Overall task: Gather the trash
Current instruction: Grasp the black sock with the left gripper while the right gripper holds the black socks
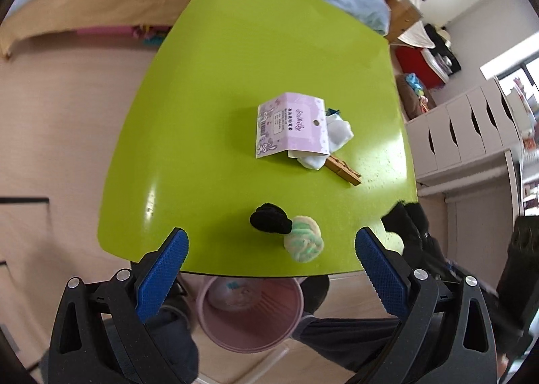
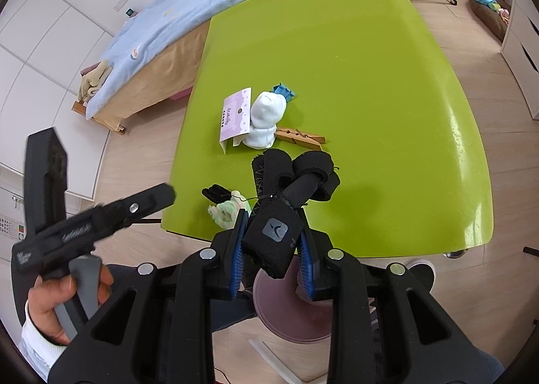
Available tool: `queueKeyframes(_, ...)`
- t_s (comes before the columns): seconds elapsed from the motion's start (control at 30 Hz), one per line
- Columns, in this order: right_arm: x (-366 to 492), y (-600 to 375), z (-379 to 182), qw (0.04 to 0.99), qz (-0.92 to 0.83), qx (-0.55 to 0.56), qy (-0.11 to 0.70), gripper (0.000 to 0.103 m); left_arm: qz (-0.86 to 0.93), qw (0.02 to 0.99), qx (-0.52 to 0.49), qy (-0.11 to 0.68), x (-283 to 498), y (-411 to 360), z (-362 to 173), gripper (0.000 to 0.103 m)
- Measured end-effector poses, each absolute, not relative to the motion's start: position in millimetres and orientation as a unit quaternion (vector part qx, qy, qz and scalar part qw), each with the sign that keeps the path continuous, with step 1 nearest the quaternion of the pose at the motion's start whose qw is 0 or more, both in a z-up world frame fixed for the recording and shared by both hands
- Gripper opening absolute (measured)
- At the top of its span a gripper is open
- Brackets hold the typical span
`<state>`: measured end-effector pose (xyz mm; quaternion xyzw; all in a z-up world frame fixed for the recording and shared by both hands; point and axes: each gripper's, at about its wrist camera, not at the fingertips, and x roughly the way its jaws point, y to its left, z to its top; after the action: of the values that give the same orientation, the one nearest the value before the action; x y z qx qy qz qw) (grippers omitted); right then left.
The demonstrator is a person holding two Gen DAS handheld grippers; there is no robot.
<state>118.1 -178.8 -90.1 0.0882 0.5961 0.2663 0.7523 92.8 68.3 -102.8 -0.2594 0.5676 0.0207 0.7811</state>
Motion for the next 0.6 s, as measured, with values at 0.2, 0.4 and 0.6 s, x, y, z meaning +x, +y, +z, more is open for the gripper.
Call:
queueKeyframes(0.2, 119, -182, -94, 0.753, 0.262, 0.09, 0.597, 0.028, 0.05, 0.739, -0.329, 0.586, 102, 76, -134, 0.095)
queueKeyframes(0.4, 120, -183, -100, 0.751, 0.26, 0.093, 0.6, 0.027, 0.052, 0.711, -0.373, 0.595, 102, 74, -153, 0.078)
queueKeyframes(0.6, 120, -183, -103, 0.748, 0.261, 0.094, 0.603, 0.027, 0.048, 0.697, -0.396, 0.596, 104, 73, -161, 0.056)
